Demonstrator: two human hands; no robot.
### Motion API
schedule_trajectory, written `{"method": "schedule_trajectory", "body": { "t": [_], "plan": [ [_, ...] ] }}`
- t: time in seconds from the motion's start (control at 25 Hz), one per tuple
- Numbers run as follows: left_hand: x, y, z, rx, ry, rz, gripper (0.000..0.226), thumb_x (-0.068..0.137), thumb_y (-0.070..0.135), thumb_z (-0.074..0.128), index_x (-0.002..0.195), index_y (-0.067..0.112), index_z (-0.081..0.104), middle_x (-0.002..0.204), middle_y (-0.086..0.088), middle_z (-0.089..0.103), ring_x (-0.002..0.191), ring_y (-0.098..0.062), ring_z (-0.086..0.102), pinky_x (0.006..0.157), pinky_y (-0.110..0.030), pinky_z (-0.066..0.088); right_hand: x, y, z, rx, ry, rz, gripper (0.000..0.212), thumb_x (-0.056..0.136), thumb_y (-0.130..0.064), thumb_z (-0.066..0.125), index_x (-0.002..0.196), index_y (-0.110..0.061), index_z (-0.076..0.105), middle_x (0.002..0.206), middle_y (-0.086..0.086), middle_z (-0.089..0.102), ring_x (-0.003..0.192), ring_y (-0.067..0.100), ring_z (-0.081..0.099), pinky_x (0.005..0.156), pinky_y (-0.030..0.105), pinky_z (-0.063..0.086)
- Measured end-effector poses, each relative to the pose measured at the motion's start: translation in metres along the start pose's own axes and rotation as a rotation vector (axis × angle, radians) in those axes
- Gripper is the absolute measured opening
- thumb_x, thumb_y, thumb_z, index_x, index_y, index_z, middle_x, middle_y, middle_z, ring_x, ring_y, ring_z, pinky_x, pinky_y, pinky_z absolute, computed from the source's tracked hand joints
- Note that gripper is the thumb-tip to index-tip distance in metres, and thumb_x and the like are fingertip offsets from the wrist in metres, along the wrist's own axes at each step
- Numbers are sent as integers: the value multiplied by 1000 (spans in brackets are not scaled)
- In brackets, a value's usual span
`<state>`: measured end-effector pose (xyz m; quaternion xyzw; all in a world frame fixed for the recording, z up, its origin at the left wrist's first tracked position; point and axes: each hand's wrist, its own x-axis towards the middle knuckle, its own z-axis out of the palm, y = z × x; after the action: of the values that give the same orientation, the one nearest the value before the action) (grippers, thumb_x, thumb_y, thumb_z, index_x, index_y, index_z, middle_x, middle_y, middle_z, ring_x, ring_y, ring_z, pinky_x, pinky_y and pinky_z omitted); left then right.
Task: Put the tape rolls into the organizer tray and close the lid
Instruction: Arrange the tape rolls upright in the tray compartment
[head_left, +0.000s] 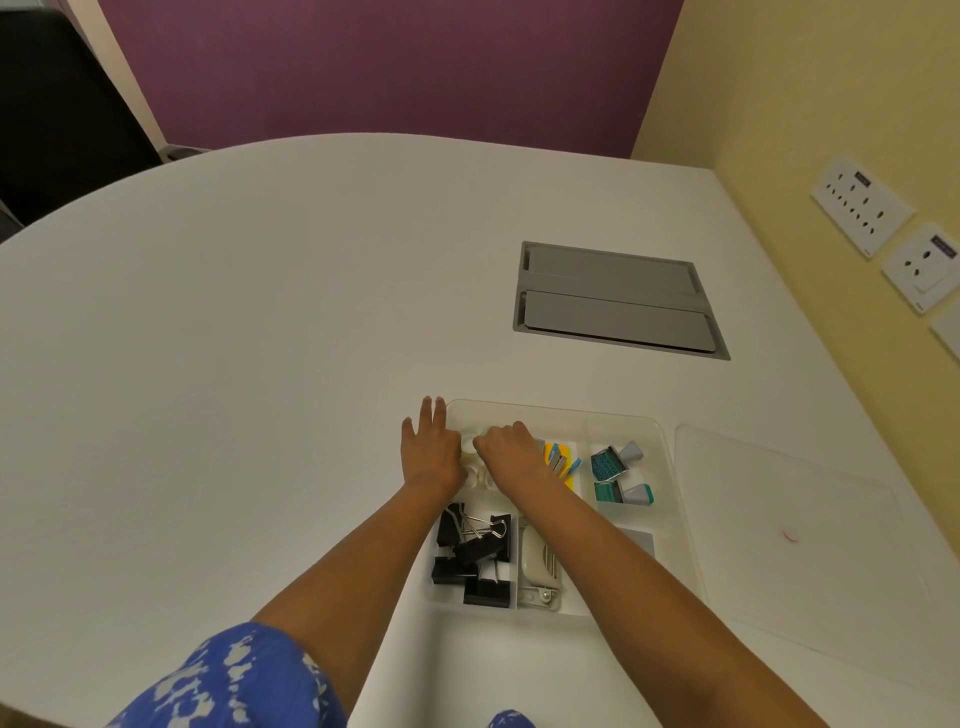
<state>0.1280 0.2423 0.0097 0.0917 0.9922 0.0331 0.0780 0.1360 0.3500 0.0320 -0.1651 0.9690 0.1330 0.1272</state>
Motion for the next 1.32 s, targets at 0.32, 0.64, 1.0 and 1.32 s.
{"method": "schedule_trajectory", "body": {
  "t": [0.32,0.64,1.0,1.32],
  "plan": [
    [0,0,0,-3,8,6,24,87,31,60,106,19,68,160,-9,10,149,-26,1,119,-46,13,1,18,-4,403,-40,-14,26,85,-3,62,109,-10,67,115,14,66,104,30,63,88,37,50],
    [1,3,3,8,20,-10,22,90,29,57,109,20,66,160,-9,9,149,-27,1,119,-46,12,-1,14,-1,399,-23,-37,19,86,-10,60,101,-11,72,110,13,67,101,30,63,82,34,50],
    [8,7,-1,-52,64,101,41,92,43,51,128,26,51,161,-9,-1,149,-26,-4,120,-44,6,3,25,7,361,196,232,29,92,-22,57,118,-11,65,121,11,60,116,28,50,96,34,38],
    [21,12,-2,-3,-29,104,43,89,52,50,123,27,58,160,-8,-8,148,-27,-10,120,-47,3,1,20,15,194,85,193,31,88,-31,62,111,-12,69,117,10,60,116,28,48,99,36,36]
  ]
}}
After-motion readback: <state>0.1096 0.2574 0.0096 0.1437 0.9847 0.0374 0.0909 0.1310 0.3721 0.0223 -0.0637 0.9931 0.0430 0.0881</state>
